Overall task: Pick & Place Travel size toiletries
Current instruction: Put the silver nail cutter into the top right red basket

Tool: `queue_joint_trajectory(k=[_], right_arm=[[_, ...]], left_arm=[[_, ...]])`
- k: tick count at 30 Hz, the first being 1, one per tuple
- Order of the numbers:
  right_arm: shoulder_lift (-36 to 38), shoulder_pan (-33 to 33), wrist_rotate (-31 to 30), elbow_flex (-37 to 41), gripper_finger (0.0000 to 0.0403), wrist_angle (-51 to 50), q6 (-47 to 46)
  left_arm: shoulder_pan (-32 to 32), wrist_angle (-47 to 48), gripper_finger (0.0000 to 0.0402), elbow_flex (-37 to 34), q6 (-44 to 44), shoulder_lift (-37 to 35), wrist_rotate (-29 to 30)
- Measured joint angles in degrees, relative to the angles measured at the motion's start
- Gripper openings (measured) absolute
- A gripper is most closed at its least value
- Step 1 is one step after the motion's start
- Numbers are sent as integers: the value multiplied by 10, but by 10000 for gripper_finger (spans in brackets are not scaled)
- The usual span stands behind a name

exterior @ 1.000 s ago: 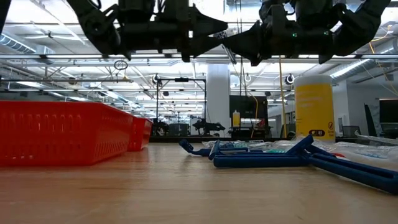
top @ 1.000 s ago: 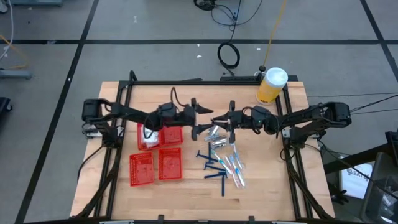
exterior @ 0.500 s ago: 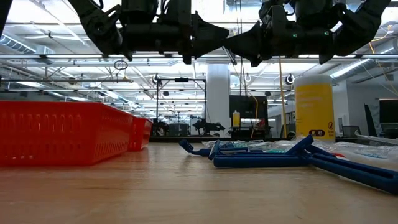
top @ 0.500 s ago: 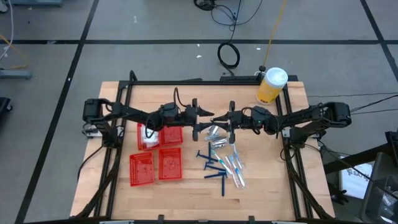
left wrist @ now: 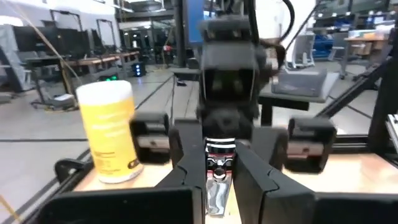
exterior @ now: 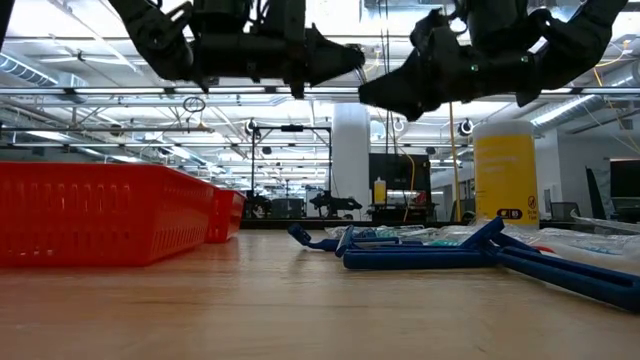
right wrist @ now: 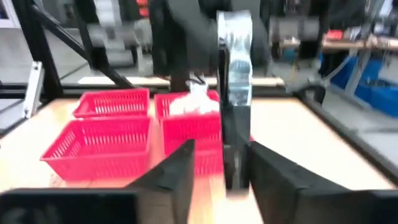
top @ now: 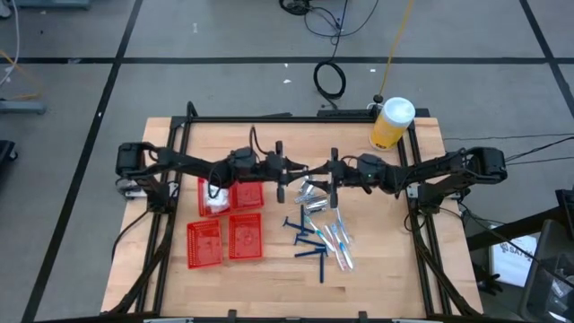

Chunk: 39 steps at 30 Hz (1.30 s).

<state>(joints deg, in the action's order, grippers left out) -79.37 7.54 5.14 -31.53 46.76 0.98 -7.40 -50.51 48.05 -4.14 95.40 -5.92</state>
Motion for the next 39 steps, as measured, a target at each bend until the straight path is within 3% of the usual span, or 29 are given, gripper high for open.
queue_joint_trajectory(k=[3, 8, 10, 13, 15, 18, 23, 28, 35, 39], right_arm=[[0, 0, -8, 0, 191, -28, -20], [28, 0, -16, 0, 240, -89, -7], [50, 0, -42, 0, 248, -125, -4], [87, 0, -89, 1, 249, -176, 7], [110, 0, -111, 1, 245, -203, 20], [130, 0, -113, 1, 239, -210, 30], [136, 0, -111, 1, 231, -224, 28], [136, 0, -111, 1, 228, -251, 27], [136, 0, -111, 1, 228, -252, 17], [136, 0, -111, 1, 227, -252, 17]], left_arm=[[-1, 72, 35, 0, -5, -45, 35], [7, 292, 35, 1, 63, -148, 136], [13, 413, 35, 1, 130, -190, 173], [23, 593, 35, 0, 274, -236, 180], [33, 672, 36, 0, 372, -253, 191], [50, 770, 40, 0, 452, -261, 228], [56, 828, 43, 0, 515, -244, 241], [56, 822, 45, 0, 474, -228, 241], [56, 840, 47, 0, 504, -208, 240], [56, 852, 74, 0, 514, -193, 234]])
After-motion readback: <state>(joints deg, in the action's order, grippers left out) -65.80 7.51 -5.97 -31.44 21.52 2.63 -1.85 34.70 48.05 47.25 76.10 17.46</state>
